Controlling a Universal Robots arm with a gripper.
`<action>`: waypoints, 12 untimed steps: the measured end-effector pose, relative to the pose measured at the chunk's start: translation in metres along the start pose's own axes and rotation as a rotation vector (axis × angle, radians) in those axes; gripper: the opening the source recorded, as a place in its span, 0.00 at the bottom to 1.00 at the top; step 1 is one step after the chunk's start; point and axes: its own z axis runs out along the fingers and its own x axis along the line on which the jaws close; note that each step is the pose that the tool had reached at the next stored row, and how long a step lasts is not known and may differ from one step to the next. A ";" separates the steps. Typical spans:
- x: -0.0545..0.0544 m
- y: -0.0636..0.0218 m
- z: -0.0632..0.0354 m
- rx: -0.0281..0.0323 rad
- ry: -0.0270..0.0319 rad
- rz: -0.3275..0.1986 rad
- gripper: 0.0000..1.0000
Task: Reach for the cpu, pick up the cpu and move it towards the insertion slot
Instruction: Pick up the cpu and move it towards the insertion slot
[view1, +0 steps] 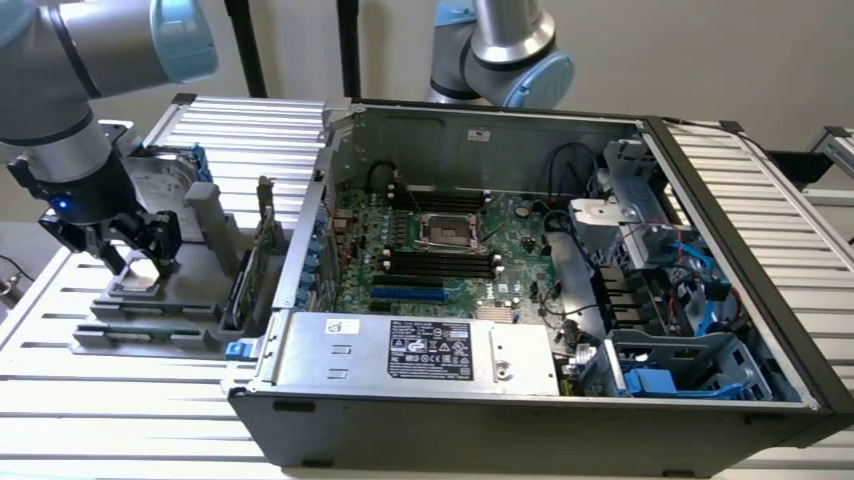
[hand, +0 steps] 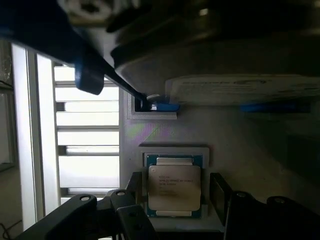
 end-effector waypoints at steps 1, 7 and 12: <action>0.000 0.0002 0.0003 0.0003 -0.0001 0.000 0.65; 0.002 0.0016 0.0022 0.0027 -0.0001 0.001 0.65; 0.002 0.0037 0.0030 0.0068 -0.0003 0.001 0.65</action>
